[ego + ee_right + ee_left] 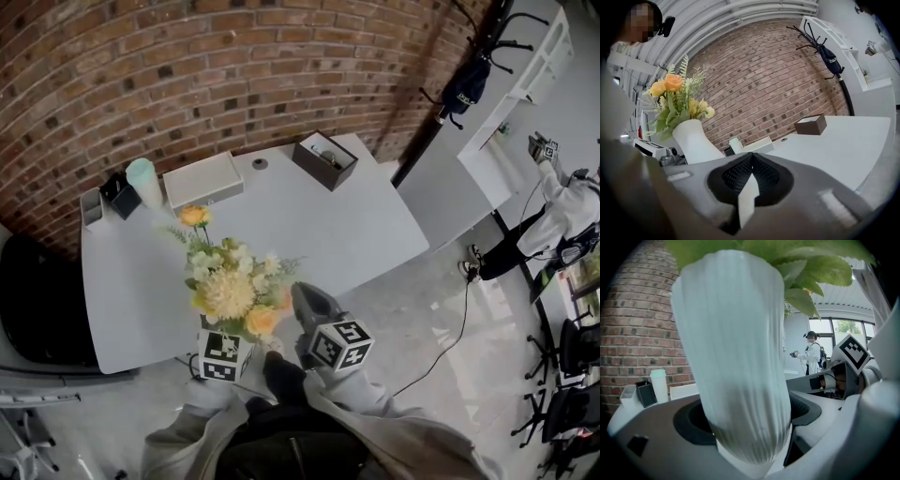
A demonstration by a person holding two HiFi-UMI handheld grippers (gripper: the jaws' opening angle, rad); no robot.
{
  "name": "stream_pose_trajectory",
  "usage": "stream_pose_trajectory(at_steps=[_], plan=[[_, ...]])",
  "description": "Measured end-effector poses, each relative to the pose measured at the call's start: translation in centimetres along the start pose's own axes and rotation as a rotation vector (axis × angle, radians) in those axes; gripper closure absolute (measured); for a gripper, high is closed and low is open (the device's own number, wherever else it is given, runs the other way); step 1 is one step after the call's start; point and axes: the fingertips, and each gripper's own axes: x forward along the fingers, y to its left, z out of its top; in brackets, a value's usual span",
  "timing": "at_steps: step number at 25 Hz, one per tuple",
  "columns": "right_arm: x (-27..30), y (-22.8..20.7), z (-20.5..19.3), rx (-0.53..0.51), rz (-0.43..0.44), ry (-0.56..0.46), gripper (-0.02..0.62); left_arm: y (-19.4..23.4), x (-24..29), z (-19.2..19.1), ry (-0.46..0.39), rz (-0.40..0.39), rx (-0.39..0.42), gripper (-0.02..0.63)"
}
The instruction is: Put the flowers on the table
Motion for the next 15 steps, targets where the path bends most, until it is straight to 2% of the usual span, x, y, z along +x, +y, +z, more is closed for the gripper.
stream_pose_trajectory(at_steps=[4,10,15], plan=[[2.3,-2.7,1.6,0.003,-0.010,-0.001,0.595,1.5,4.1,0.7,0.008,0.003,-0.004,0.153],[6.2,-7.1,4.1,-0.014,-0.019,-0.009,0.596,3.3,10.2,3.7,-0.007,0.018,0.067,0.153],[9.4,-9.5,5.8,-0.026,-0.012,-0.008,0.595,4.6,14.7,4.6,-0.024,0.004,0.056,0.153]])
